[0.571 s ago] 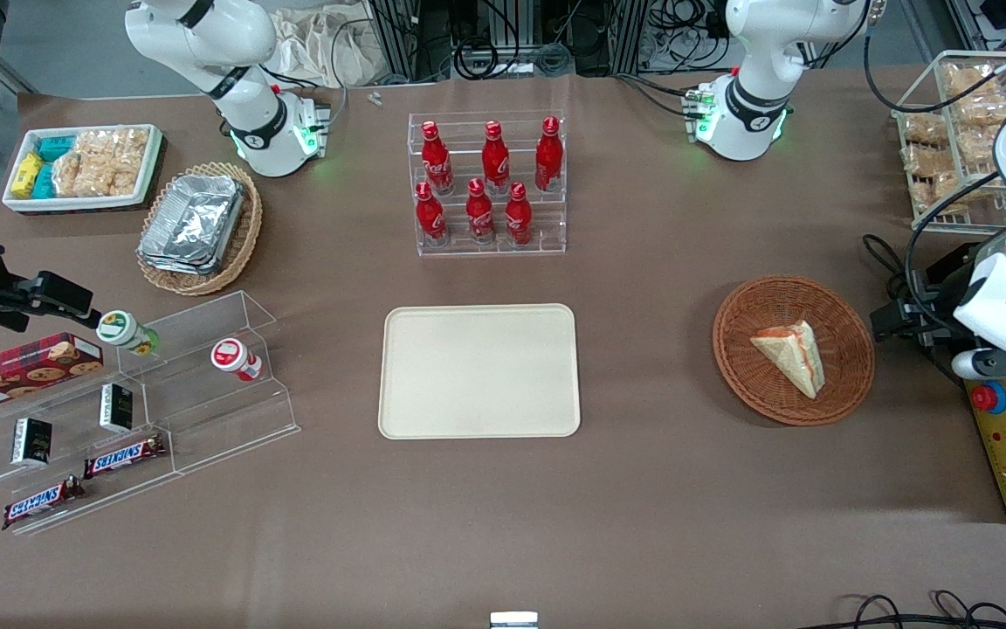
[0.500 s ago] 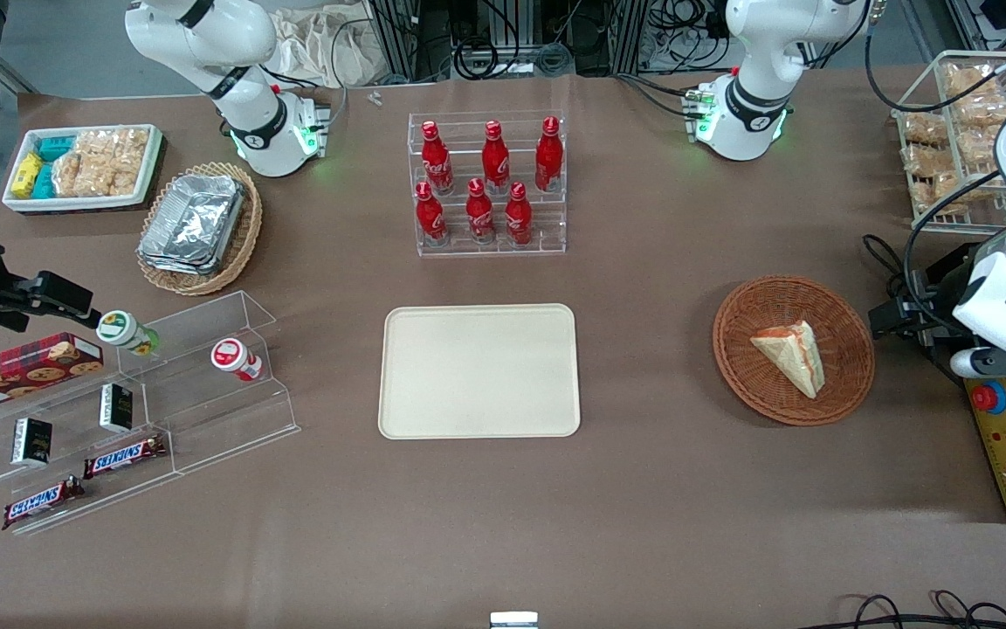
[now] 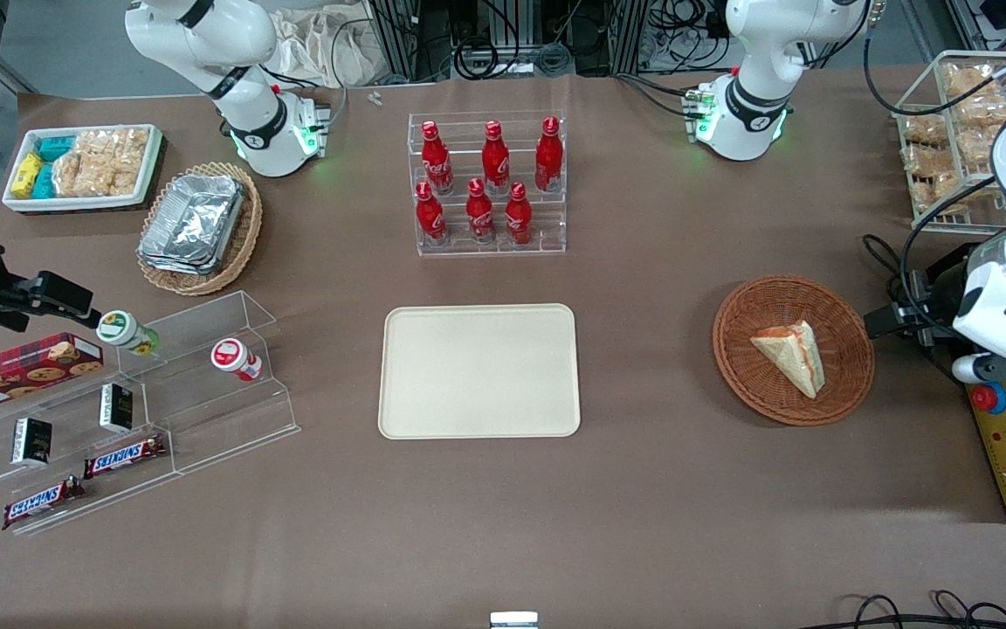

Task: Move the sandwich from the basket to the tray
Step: 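Move the left gripper down toward the wrapped sandwich in the wicker basket, then close the left gripper on the wrapped sandwich and lift it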

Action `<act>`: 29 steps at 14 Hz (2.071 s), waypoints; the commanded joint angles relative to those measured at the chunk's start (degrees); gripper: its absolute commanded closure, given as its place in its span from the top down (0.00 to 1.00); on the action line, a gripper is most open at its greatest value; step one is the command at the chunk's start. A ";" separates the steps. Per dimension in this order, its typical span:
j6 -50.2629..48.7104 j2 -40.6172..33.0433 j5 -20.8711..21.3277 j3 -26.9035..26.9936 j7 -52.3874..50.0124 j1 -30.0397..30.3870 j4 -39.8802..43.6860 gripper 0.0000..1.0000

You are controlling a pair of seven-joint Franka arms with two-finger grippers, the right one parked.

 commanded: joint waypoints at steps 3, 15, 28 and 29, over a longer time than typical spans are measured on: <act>5.69 -1.55 0.16 0.70 -16.47 -0.14 -8.48 1.00; 20.64 8.29 1.92 0.44 -40.22 -1.46 -20.62 1.00; 30.67 8.38 1.84 0.70 -43.05 -1.10 -28.80 0.00; 30.67 8.38 1.84 0.70 -43.57 -1.19 -28.37 0.00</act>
